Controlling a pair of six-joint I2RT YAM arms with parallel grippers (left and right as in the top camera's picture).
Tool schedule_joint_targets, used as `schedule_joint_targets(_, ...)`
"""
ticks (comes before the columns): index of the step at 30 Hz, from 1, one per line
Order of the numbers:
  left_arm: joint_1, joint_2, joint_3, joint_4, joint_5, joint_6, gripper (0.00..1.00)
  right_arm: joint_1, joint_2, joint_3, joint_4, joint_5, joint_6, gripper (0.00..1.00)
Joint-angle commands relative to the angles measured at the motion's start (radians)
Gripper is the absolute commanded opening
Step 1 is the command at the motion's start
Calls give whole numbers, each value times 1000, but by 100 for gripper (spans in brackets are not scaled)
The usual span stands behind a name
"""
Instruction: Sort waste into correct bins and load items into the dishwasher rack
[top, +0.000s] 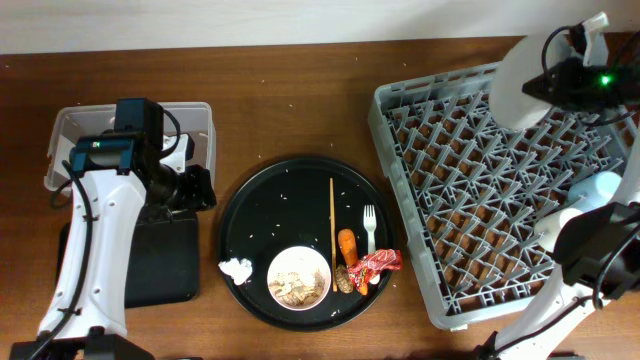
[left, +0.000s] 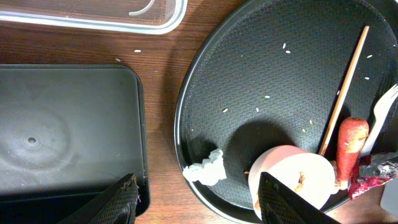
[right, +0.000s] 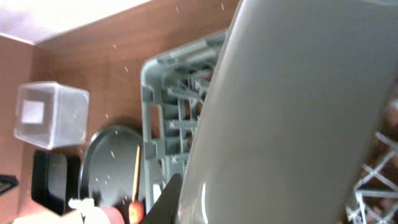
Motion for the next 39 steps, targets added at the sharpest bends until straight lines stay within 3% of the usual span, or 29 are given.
schedule_joint_targets(1, -3, -12, 10, -8, 11, -6, 62, 52, -9, 11, -33, 40, -127, 4)
schedule_joint_targets(4, -3, -12, 10, -10, 11, -6, 62, 106, -2, 10, -32, 191, -142, 4)
schedule_joint_targets(9, -3, -12, 10, -12, 11, -6, 62, 151, 34, 9, -47, 196, -143, 4)
schedule_joint_targets(22, -2, -12, 10, -11, 11, -6, 62, 165, 41, 7, -128, -43, -251, 4)
schedule_joint_targets(29, -3, -12, 10, -12, 11, -6, 62, 165, 45, -7, -97, 9, -251, 4)
schedule_joint_targets(36, -3, -12, 10, -12, 11, -6, 62, 163, 47, -180, 50, 97, -248, 5)
schedule_joint_targets(37, -3, -11, 10, -12, 11, -6, 62, 163, 47, -204, 87, 124, -233, 25)
schedule_joint_targets(39, -3, -12, 10, -15, 11, -6, 62, 163, 47, -234, 153, 237, -162, 98)
